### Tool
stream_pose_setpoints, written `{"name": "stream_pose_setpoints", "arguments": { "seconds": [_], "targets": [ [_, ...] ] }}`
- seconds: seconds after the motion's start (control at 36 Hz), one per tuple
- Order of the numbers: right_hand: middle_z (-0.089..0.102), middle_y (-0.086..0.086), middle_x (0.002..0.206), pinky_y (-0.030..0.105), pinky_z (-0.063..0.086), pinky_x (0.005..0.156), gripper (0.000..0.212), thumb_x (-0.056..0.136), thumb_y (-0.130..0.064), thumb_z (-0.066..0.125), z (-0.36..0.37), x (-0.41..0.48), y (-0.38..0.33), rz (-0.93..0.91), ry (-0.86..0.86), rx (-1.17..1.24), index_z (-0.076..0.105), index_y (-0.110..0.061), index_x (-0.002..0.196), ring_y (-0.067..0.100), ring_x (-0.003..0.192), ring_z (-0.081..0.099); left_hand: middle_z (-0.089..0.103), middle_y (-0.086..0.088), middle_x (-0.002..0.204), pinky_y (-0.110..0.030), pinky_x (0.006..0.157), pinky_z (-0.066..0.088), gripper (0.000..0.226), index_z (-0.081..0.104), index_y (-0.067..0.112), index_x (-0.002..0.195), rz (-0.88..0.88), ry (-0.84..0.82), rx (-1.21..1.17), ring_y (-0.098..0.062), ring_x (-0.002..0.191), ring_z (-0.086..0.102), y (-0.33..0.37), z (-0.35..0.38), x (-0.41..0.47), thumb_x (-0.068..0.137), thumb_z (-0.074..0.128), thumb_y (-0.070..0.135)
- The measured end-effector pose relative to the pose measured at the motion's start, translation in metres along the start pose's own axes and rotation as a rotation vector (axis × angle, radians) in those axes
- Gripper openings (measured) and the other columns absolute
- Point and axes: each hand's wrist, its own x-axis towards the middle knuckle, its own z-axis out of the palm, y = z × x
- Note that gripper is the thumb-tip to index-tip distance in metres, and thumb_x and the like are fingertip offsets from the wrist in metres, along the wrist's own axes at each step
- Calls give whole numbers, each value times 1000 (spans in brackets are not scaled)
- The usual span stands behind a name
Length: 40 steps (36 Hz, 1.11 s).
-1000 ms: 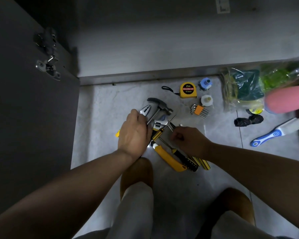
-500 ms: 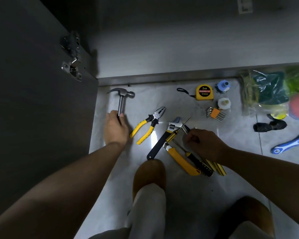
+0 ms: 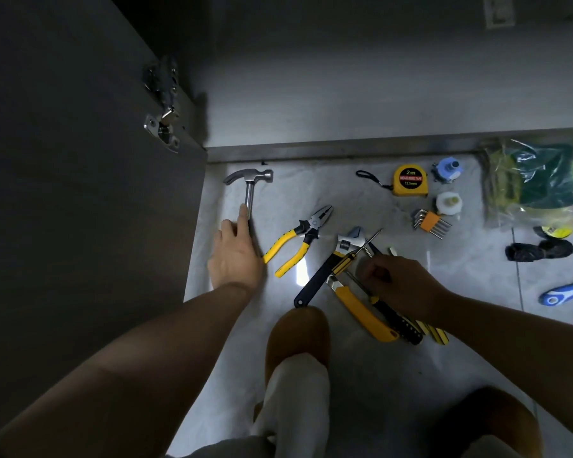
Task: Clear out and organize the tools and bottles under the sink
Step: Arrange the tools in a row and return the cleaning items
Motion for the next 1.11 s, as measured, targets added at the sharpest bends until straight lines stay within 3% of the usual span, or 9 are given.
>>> {"name": "stream_pose_setpoints", "arguments": {
  "seconds": [0.14,0.25,0.39,0.61,0.72,0.83,0.92,1.0,1.11],
  "targets": [
    [68,-6,91,30,55,77,10,98,-22,58,0,-1,0,0,9,15,65,-22,91,9,85,65,43,-8,125,-40,62,49,79,6,28,162,3,-27,84,-28,101,51,3,-5,2,100,52,16],
    [67,-9,90,21,49,72,10,98,-24,59,0,-1,2,-1,12,39,66,-23,92,5,85,64,40,-8,130,-43,67,53,80,0,32,162,-12,-54,101,-29,104,52,3,-11,10,101,49,16],
    [68,-11,90,20,49,73,9,97,-25,60,0,1,5,8,12,59,66,-27,92,3,86,64,40,-10,135,-42,75,56,103,-4,32,161,-42,-72,159,-30,111,49,5,-16,17,89,63,2],
    [69,-7,92,33,57,80,8,98,-24,59,1,0,7,15,8,43,66,-24,94,8,87,65,39,-11,137,-40,69,51,108,-6,32,161,-61,-79,199,-32,114,49,5,-14,19,87,66,1],
    [69,-6,92,28,54,74,8,98,-23,59,0,-1,8,28,-1,50,64,-26,93,7,84,65,38,-10,141,-37,68,43,105,-4,32,161,-93,-87,166,-33,119,47,7,-14,24,88,63,-1],
    [66,-8,90,22,50,68,8,98,-23,59,-3,-1,9,31,11,0,63,-27,93,5,81,63,39,-10,140,-42,80,48,98,3,31,162,-109,-92,90,-33,123,45,10,-18,24,89,61,1],
    [63,-3,95,30,55,71,2,97,-23,60,-3,-3,9,32,45,-63,62,-22,98,11,81,62,42,-14,129,-46,93,45,77,20,24,158,-43,41,91,-33,117,45,13,-21,17,92,59,15],
    [54,2,102,41,56,74,16,95,-27,60,-2,-10,10,49,95,-212,54,-19,107,19,82,59,47,-10,119,-43,88,46,48,42,19,141,180,174,-13,-28,107,48,20,-13,5,98,52,39],
    [51,2,115,42,58,76,43,91,-41,61,2,-23,14,71,49,-386,47,-21,127,24,90,62,45,-2,120,-37,86,50,61,41,27,143,363,1,-129,-21,109,49,34,0,-17,94,51,62]
  ]
}}
